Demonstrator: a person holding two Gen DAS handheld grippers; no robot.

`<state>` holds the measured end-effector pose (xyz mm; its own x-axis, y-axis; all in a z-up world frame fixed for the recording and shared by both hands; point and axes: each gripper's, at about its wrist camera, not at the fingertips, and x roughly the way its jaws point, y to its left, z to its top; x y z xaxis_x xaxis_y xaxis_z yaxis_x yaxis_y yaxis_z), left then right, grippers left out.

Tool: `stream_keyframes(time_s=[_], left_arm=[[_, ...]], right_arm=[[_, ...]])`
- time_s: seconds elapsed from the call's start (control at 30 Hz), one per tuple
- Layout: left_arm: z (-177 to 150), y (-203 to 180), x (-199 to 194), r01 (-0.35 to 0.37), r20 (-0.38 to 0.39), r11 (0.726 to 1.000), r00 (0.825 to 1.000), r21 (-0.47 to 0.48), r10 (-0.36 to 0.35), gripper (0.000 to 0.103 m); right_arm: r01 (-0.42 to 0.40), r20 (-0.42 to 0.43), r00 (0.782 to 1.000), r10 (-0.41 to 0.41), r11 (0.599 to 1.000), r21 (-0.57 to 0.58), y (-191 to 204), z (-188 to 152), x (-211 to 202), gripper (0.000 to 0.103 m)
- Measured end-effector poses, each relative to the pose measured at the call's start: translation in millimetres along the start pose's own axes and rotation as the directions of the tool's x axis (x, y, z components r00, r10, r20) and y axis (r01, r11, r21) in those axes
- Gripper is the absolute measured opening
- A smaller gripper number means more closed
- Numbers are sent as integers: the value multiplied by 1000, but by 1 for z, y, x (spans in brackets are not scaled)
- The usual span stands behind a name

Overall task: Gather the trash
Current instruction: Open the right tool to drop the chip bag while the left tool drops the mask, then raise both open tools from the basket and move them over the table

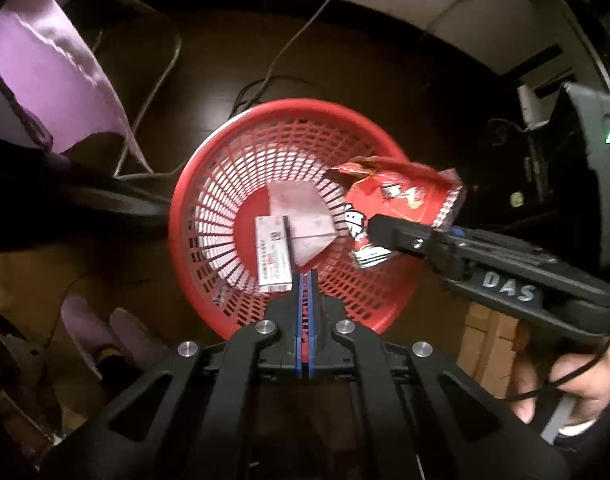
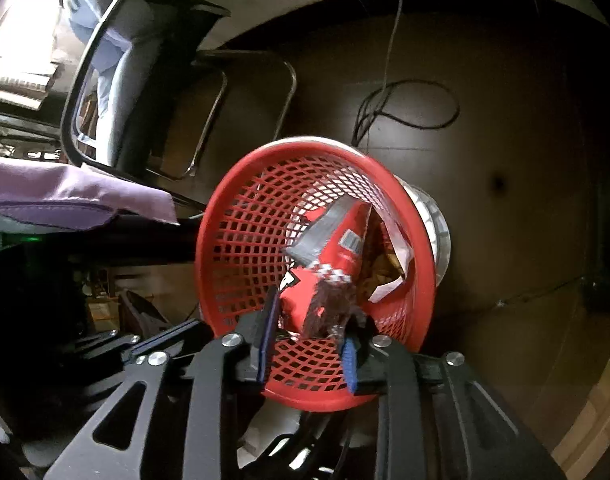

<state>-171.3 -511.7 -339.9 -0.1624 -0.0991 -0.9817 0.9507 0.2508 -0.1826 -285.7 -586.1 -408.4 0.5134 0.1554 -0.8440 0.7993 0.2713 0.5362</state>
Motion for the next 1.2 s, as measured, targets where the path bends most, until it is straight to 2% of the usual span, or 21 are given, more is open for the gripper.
stream_keyframes(time_s=[0.1,0.13,0.2,0.23,0.27,0.33,0.37,0.47,0.7,0.87,1.2], left_arm=[[2,4,6,-32,-6,999,999,-18,32,6],[2,5,7,-34,-8,999,999,-22,34,6],[2,6,8,-43,-16,999,999,-31,42,15],[2,6,10,-48,-19,998,999,-35,47,29],[2,7,10,-60,-17,997,998,-43,59,51],[1,7,6,-80,14,995,997,-57,81,70],[0,7,3,-87,29,994,996,-61,89,75],[0,6,-3,-76,42,995,996,-64,79,79],[-8,1,-21,-60,57,996,996,-71,64,79],[-18,-11,-42,-58,85,997,994,-42,62,79],[-50,-33,-119,-58,222,998,973,-8,58,79]], right_arm=[[16,4,1000,-16,1000,4,3,4,2,46],[20,8,1000,-20,1000,0,4,5,0,47],[21,18,1000,-21,1000,-14,6,5,-3,50],[25,23,999,-25,1000,-19,7,7,-5,51],[36,29,999,-35,999,-26,9,7,-8,51],[43,42,998,-42,999,-28,7,5,-17,51],[41,51,998,-39,999,-25,7,4,-22,52],[37,64,997,-35,999,-34,8,2,-33,58],[77,143,987,-68,995,-60,18,-4,-74,58],[154,213,969,-126,981,-115,34,-10,-110,63],[191,337,933,-128,968,-160,74,-35,-179,67]])
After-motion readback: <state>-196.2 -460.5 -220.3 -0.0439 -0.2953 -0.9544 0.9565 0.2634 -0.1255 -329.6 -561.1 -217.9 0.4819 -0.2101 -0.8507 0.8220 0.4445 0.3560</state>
